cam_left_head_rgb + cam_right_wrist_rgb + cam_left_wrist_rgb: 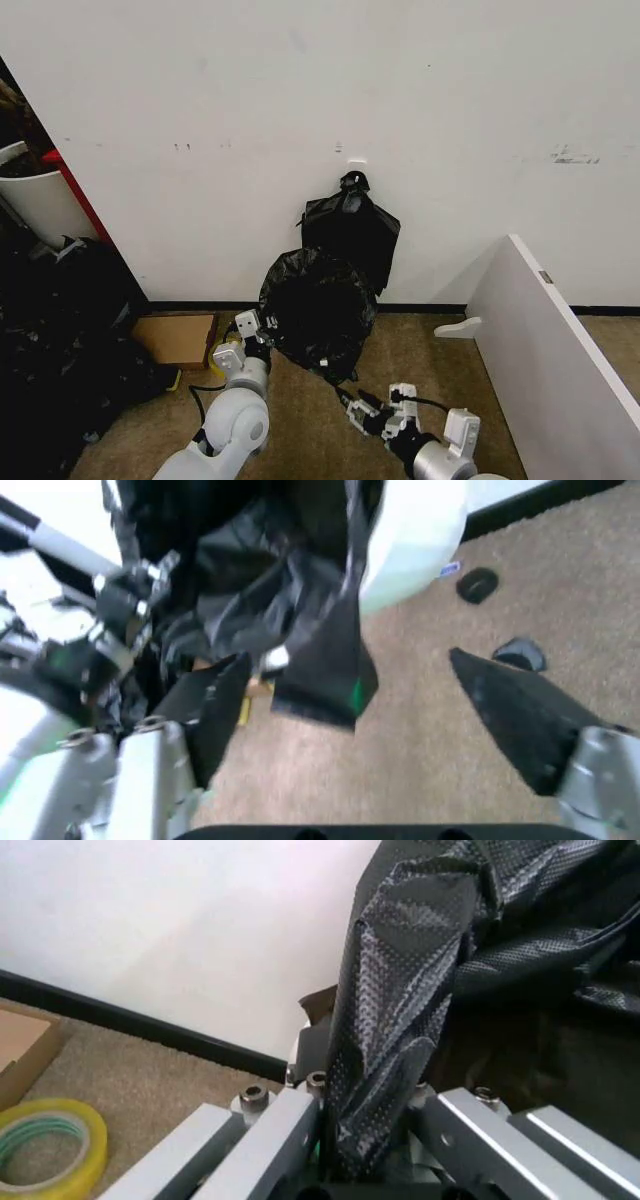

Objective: Place the garbage bag over the trash bin.

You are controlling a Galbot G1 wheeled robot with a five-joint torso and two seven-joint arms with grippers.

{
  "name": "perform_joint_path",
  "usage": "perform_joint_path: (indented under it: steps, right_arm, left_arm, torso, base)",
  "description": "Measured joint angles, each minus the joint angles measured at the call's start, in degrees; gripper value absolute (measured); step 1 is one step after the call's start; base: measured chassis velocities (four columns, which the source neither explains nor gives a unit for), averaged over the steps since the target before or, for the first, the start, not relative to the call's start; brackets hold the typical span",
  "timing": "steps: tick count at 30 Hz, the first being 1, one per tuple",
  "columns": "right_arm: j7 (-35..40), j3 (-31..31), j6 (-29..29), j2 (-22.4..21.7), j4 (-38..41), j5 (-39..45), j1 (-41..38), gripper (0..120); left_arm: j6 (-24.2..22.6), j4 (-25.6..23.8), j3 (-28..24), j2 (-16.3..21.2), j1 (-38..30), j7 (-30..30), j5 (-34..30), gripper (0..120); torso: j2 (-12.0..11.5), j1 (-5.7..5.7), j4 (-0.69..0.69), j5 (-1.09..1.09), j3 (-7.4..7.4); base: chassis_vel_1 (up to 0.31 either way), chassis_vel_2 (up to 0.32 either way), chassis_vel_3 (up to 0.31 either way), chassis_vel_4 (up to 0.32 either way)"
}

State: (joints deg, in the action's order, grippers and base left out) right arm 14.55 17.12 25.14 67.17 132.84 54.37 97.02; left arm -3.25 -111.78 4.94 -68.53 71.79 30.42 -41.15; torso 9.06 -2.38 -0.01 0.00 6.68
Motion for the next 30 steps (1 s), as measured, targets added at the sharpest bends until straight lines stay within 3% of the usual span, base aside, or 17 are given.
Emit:
perform_joint_path:
  steps: [1, 5, 11, 30]
  right_arm:
    - [0.1, 0.5, 0.0, 0.1, -0.1, 0.8, -0.3, 84]
    - [0.2, 1.3, 0.1, 0.4, -0.5, 1.9, -0.8, 94]
    - [0.2, 1.0, 0.5, 0.9, -1.9, 2.0, -2.1, 91]
    - [1.8, -0.6, -1.6, 2.0, -3.7, 1.6, -2.9, 21]
  left_arm:
    - [0.0, -0.1, -0.1, 0.0, 0.1, 0.0, 0.1, 1]
    - [-0.2, -0.1, -0.3, -0.2, 0.2, 0.0, 0.2, 1]
    - [-0.3, -0.4, -0.7, -0.4, 0.5, -0.1, 0.2, 1]
    - [-0.4, 0.6, -1.0, -0.8, 0.2, -0.4, 0.2, 1]
  torso:
    - [0.0, 0.0, 0.0, 0.0, 0.0]
    - [0.0, 0.0, 0.0, 0.0, 0.0]
    - [0.0, 0.0, 0.0, 0.0, 0.0]
    - [0.0, 0.0, 0.0, -0.01, 0.0]
  base:
    - [0.0, 0.0, 0.0, 0.0]
    - [0.0, 0.0, 0.0, 0.0]
    - [0.0, 0.0, 0.0, 0.0]
    - [0.0, 0.0, 0.0, 0.0]
